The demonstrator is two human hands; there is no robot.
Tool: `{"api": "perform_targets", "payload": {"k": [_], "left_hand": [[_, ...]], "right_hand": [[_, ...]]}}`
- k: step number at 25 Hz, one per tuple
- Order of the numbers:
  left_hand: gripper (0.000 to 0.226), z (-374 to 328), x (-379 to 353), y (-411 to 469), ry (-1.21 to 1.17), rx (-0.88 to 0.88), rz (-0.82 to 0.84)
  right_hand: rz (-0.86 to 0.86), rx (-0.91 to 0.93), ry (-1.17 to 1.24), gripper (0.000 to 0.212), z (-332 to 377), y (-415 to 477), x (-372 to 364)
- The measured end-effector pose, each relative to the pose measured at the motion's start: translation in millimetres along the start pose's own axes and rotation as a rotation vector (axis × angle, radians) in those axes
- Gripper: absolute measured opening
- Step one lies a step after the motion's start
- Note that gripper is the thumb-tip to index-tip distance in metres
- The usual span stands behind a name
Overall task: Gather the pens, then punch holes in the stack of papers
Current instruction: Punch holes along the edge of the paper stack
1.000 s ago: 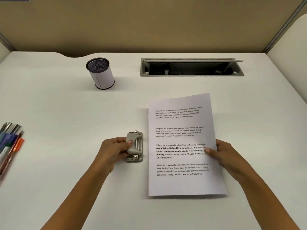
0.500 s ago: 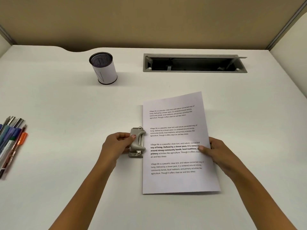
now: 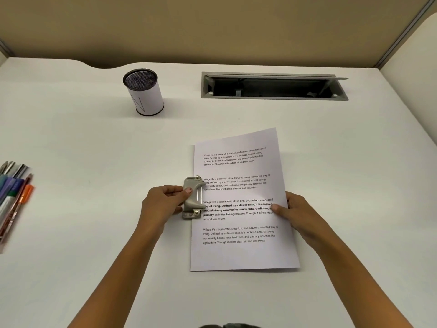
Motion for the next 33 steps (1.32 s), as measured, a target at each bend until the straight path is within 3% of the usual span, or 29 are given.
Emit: {"api": "perform_targets", "payload": {"k": [24,33], "left_hand": [[0.034,0.7,1.8,0.7,-0.069,0.053,0.024],[0.013,-3.7,2.7,6.5,-0.026,0.124,-0.006]], "right_hand": [[0.019,-0.007,-0.042,0.031,3.3,-0.9,0.7],[-0.012,-0.012,-0.074,0.027,2.4,0.1,-0.1]]}}
Point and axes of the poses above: each hand's wrist, its own y-axis towards the middle knuckle, its own x-axis out of the back of the hand, z = x × y, the point moved 4 cm from there along y, towards the middle knuckle, and after that the axes turned 4 degrees about -x, right-handed, at the moved point
